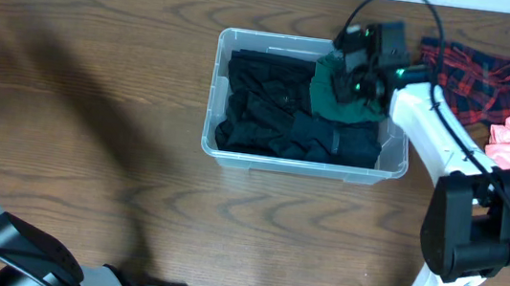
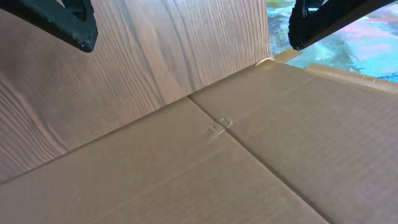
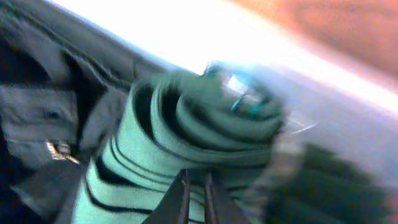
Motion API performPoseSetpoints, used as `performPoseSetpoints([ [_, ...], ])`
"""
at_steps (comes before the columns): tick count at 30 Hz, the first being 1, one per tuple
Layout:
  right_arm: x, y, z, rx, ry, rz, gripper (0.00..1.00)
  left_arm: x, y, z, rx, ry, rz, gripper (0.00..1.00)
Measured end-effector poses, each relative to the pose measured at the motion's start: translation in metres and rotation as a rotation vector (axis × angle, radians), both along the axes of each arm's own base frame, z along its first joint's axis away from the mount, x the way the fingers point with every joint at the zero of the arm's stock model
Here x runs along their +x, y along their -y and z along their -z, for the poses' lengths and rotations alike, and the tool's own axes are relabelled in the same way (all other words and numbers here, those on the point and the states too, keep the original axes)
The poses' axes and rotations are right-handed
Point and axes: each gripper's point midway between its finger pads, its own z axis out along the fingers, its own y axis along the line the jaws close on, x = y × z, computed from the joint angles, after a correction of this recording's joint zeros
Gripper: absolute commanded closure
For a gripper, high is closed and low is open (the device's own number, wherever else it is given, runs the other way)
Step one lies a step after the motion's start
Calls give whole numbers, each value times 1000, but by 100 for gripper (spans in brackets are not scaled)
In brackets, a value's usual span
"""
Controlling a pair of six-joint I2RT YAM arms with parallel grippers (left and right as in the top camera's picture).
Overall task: Pack container
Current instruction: 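Press the green garment down into the bin with the right gripper, then move the right gripper to the pink garment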
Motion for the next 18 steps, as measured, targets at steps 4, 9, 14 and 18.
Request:
performPoseSetpoints([
  [4, 17, 23, -51, -15, 36, 62, 92, 0, 0, 0, 0, 0, 0, 2],
  [9, 10, 90, -92, -106, -5, 220, 91, 0, 0, 0, 0, 0, 0, 2],
  [14, -15, 168, -101, -170, -99, 407, 89, 0, 0, 0, -1, -1, 0, 2],
  [18, -50, 228, -89, -197, -235, 547, 82, 0, 0, 0, 0, 0, 0, 2],
])
